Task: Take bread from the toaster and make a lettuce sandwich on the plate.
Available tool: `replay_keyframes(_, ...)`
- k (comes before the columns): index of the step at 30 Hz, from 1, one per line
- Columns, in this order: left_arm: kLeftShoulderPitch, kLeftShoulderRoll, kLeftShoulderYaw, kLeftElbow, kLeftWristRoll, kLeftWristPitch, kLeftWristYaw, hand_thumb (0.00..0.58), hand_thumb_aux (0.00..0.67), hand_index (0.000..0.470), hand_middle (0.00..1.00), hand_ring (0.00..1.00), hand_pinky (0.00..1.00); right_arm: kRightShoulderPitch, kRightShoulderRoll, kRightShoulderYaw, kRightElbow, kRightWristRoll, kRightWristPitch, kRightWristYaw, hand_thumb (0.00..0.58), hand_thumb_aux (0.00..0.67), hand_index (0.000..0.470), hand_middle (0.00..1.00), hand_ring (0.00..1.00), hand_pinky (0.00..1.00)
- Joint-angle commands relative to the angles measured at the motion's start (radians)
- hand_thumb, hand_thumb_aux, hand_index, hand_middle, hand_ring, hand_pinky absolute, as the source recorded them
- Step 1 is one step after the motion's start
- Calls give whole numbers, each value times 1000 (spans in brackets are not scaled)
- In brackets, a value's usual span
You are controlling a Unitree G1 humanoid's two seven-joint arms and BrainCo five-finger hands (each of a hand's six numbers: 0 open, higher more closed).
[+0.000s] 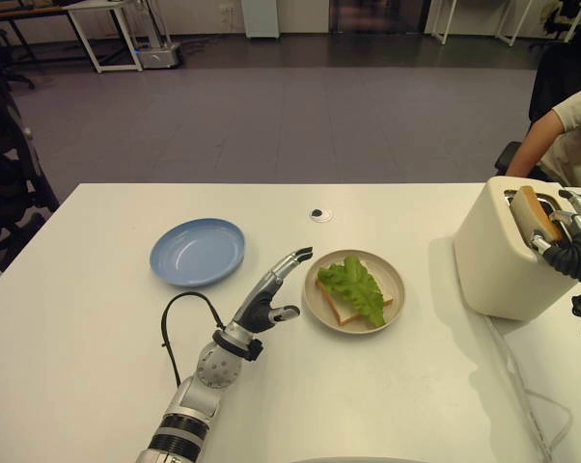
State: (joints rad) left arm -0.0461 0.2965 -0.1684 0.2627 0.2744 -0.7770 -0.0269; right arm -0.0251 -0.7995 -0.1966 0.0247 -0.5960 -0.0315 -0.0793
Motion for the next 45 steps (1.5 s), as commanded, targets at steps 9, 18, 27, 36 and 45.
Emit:
replay_keyframes(9,4,0,14,27,21,-15,7,0,0,0,0,0,0,-245,24,-176,-9,415,-127,114,580,670,470,0,0,0)
replay_keyframes(18,-22,-7,22,69,28,-33,20,0,0,0,0,0,0,-307,219,174,-199,436,-233,285,580,670,470,0,0,0)
replay_keyframes(27,-35,-13,29,96,14,-50,25,0,0,0,0,0,0,-369,348,437,94,-129,-320,-74,580,670,470,0,0,0)
replay_keyframes(36,-30,-15,23,110,10,-64,18,0,0,0,0,0,0,-387,341,565,228,-402,-299,-288,580,670,470,0,0,0)
replay_keyframes(45,-26,-16,20,103,12,-58,3,0,0,0,0,0,0,-246,283,692,129,-474,-351,-255,580,670,470,0,0,0)
